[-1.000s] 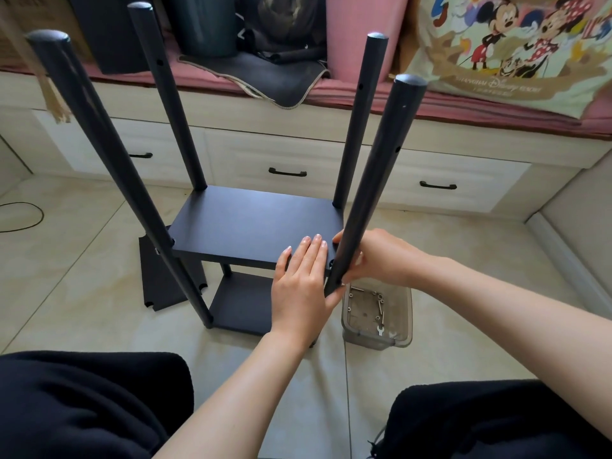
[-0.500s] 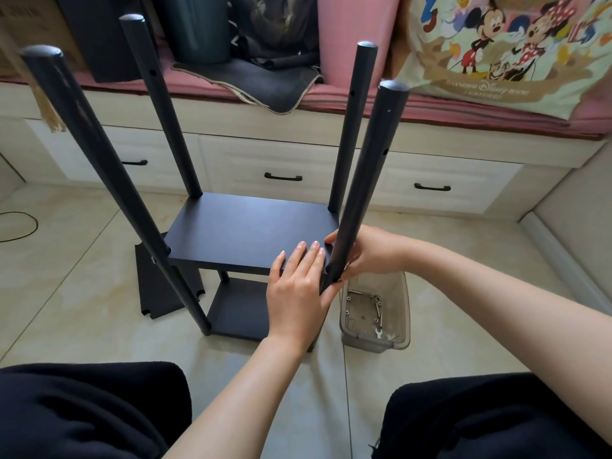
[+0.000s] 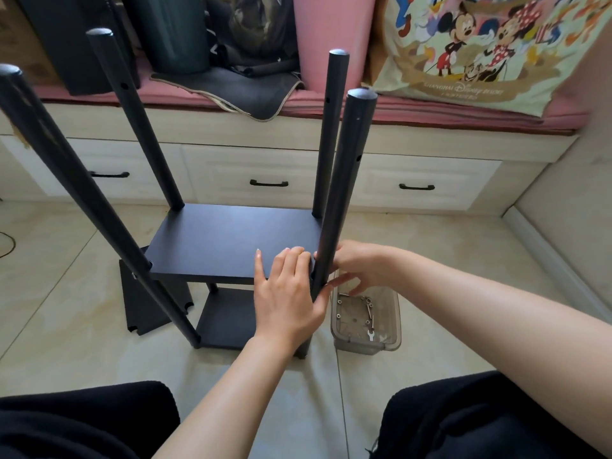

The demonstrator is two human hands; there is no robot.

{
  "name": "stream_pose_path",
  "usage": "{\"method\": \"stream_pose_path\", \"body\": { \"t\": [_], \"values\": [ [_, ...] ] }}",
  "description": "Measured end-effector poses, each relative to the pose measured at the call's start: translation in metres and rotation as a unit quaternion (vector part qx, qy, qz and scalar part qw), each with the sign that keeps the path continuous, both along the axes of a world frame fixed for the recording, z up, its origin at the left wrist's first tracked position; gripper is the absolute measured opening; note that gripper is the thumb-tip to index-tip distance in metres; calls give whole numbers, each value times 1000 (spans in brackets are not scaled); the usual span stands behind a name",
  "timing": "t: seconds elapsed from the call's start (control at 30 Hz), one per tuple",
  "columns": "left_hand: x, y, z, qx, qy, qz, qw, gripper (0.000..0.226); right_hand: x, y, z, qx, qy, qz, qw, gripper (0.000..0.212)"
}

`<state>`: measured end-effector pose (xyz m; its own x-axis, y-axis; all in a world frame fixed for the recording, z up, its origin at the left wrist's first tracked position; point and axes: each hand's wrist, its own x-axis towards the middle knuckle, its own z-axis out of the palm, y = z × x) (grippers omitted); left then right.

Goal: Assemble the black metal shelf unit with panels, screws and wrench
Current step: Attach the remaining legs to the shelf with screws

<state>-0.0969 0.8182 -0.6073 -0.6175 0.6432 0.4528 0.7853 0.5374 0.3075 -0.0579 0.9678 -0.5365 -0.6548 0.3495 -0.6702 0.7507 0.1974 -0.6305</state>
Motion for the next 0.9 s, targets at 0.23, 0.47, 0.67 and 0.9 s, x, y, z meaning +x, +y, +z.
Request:
{"method": "stream_pose_path", "body": {
  "t": [0.23, 0.47, 0.67, 0.9],
  "values": [
    [-8, -6, -1, -104, 10, 5, 995, 86, 0, -4, 2, -6, -9, -1, 1000, 30],
    [-6, -5, -7, -74, 43, 14, 996, 76, 15, 12, -4, -65, 19, 12, 998, 38],
    [-6, -2, -20, -6, 104, 19, 994, 63, 43, 57, -16, -47, 33, -35, 998, 28],
    [-13, 1, -34, 47, 151, 7, 987, 52, 90, 92, -118, -15, 12, -88, 996, 21]
  ]
}}
